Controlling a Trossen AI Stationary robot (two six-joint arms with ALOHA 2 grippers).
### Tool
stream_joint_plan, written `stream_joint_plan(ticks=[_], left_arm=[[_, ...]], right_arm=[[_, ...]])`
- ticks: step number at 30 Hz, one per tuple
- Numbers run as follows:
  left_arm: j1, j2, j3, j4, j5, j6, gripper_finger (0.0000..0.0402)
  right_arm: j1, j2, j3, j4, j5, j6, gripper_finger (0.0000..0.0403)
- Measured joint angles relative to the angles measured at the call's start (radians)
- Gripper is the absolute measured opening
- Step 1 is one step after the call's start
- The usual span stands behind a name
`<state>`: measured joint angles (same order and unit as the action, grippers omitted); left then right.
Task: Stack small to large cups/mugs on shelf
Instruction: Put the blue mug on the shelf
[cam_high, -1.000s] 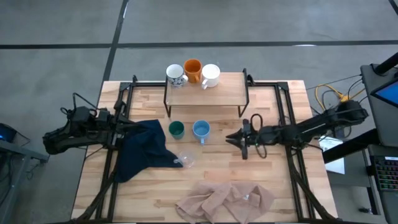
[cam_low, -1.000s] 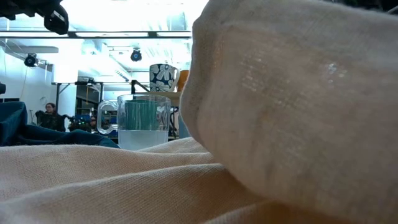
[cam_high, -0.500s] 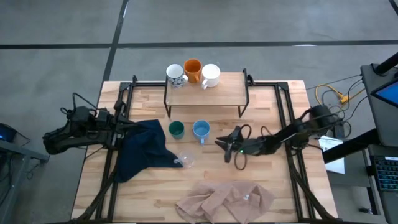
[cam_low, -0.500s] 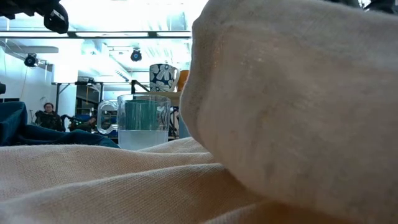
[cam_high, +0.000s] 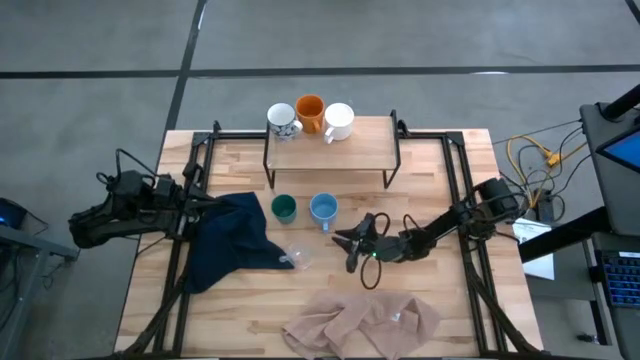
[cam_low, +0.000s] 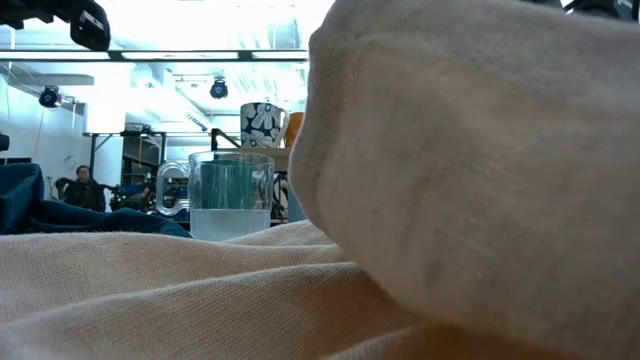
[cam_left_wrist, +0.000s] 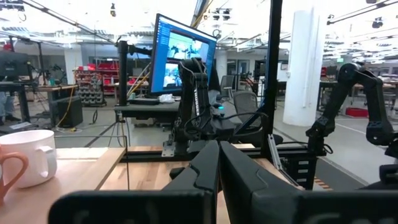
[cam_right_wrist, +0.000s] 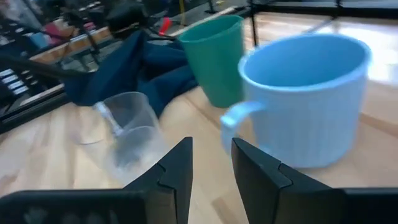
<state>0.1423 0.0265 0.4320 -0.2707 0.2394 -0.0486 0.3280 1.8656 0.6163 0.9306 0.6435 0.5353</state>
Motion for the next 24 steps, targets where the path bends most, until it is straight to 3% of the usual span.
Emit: stream_joint_plan(ticks=[5,12,20,24], left_arm=[[0.0,0.0,0.0,0.0,0.003,0.0,0.0],[0.0,0.0,0.0,0.0,0.003,0.0,0.0],[0.0,0.0,0.0,0.0,0.015,0.0,0.0],[0.0,0.0,0.0,0.0,0.017,0.0,0.0]], right_arm=[[-0.001,0.018,-0.001,-0.008,0.04,0.091,0.0105],[-0.001,0.018,0.043,-0.009,0.05,0.04,0.0105],[0.001,0.018,0.136,-0.249,0.049,0.007,0.0105],[0.001,0.018,0.143,-0.269,0.06,0.007,0.0105]])
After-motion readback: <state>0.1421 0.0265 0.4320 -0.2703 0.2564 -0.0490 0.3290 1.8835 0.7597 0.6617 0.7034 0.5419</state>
